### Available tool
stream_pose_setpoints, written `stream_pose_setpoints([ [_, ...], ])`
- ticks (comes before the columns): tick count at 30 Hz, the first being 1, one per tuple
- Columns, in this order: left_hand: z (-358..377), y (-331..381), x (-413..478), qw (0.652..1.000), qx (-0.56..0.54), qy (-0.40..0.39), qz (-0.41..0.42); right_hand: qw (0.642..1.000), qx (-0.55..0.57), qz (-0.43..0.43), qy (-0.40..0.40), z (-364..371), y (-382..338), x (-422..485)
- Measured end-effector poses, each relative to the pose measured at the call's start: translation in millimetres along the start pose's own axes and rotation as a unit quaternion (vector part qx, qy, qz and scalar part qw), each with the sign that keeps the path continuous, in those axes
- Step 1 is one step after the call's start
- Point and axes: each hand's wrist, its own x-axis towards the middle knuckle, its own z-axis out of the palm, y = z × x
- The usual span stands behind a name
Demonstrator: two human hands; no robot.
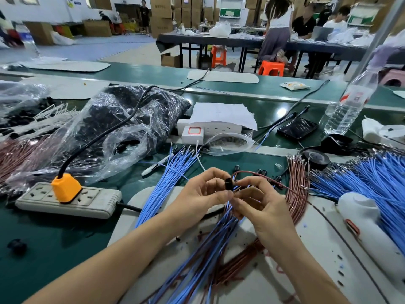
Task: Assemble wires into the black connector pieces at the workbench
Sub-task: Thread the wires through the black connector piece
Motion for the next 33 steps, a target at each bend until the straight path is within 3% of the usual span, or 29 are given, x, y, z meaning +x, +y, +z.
stream_pose_setpoints([
  [2,-2,1,5,0.992,-0.111,0.054,-0.030,0.997,0.007,0.057,-0.051,-2,-3,-1],
  [4,-12,4,14,0.939,-0.302,0.135,-0.094,0.971,0.001,0.139,-0.192,-7,-8,-4],
  [7,-35,11,22,0.855,-0.441,0.237,-0.132,0.868,-0.064,0.190,-0.455,-13,-23,-9],
  [9,-45,12,25,0.828,-0.479,0.264,-0.127,0.809,-0.068,0.205,-0.547,-16,-28,-9],
  [10,-46,12,25,0.829,-0.478,0.265,-0.121,0.796,-0.064,0.217,-0.561,-16,-29,-9],
  [12,-42,11,26,0.857,-0.440,0.248,-0.107,0.807,-0.052,0.223,-0.544,-16,-28,-9],
  [13,-39,11,25,0.880,-0.407,0.227,-0.097,0.834,-0.038,0.221,-0.504,-15,-25,-9],
  [17,-18,3,13,0.967,-0.237,0.074,-0.056,0.954,0.037,0.218,-0.203,-4,-12,-6],
  [19,-9,-4,7,0.991,-0.128,0.040,-0.029,0.985,0.015,0.148,-0.083,-1,-9,-4],
  [21,-6,-7,2,0.999,-0.036,0.012,-0.008,0.997,-0.027,0.065,-0.036,0,-8,-2],
  [23,-4,-6,1,1.000,0.000,-0.002,-0.007,0.997,-0.065,0.018,-0.027,0,-8,-2],
  [25,-4,-3,2,0.999,-0.044,0.020,-0.009,0.994,-0.086,0.028,-0.062,0,-9,-3],
  [28,-4,0,6,0.984,-0.142,0.111,0.001,0.965,-0.087,0.125,-0.213,-2,-15,-6],
  [31,3,-1,1,0.979,-0.168,0.116,0.019,0.936,-0.076,0.170,-0.300,-11,-25,-7],
  [33,9,0,-6,0.990,-0.074,0.097,0.066,0.932,-0.115,0.177,-0.296,-15,-25,-7],
])
